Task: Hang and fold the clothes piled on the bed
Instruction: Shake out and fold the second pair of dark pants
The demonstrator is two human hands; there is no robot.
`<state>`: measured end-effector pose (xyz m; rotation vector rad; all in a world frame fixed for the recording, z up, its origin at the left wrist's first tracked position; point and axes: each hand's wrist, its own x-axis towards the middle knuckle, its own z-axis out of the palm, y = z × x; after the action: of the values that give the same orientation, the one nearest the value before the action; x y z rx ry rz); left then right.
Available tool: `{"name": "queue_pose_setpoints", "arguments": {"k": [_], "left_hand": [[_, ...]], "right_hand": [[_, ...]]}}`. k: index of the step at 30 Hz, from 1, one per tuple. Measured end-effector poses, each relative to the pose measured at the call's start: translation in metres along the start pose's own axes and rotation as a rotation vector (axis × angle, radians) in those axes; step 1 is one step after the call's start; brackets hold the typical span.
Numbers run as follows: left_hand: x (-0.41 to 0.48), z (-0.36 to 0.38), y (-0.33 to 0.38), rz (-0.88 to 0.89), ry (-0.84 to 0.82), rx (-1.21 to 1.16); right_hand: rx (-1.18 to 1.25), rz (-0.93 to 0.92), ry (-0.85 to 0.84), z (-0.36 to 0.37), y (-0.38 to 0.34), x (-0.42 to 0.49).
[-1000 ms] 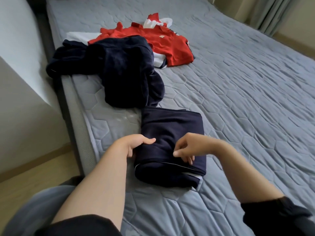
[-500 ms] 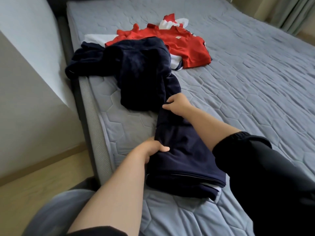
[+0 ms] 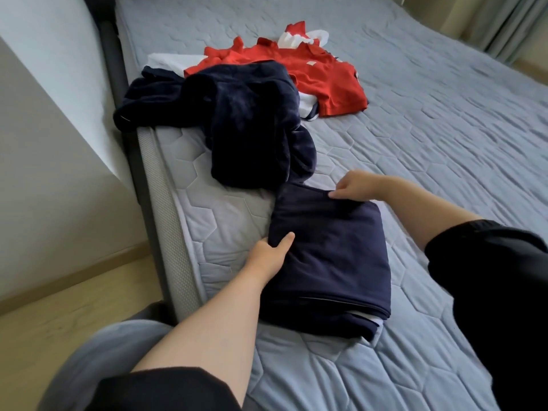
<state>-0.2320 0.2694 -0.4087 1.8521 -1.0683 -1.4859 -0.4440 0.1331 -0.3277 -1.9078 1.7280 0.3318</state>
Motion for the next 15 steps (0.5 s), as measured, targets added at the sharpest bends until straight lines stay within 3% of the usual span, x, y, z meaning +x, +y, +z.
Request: {"name": "queue_pose_setpoints", "arguments": {"k": [6,11,15], "left_hand": [[-0.002,0.009,0.024,0.056,-0.047,-0.204],[-0.010,0.027,0.004,0.045,0.027,-0.212],[-0.008,0.026,0.002,-0.002,0.003,-0.210]], "right_hand": [[0.166,-0.094,0.561,-0.018,-0.005,0.009],[0.014,-0.049,0.449,-0.004,-0.006,0.001],[0.130,-0.305,0.499,0.038,-0.014,-0.051]]}}
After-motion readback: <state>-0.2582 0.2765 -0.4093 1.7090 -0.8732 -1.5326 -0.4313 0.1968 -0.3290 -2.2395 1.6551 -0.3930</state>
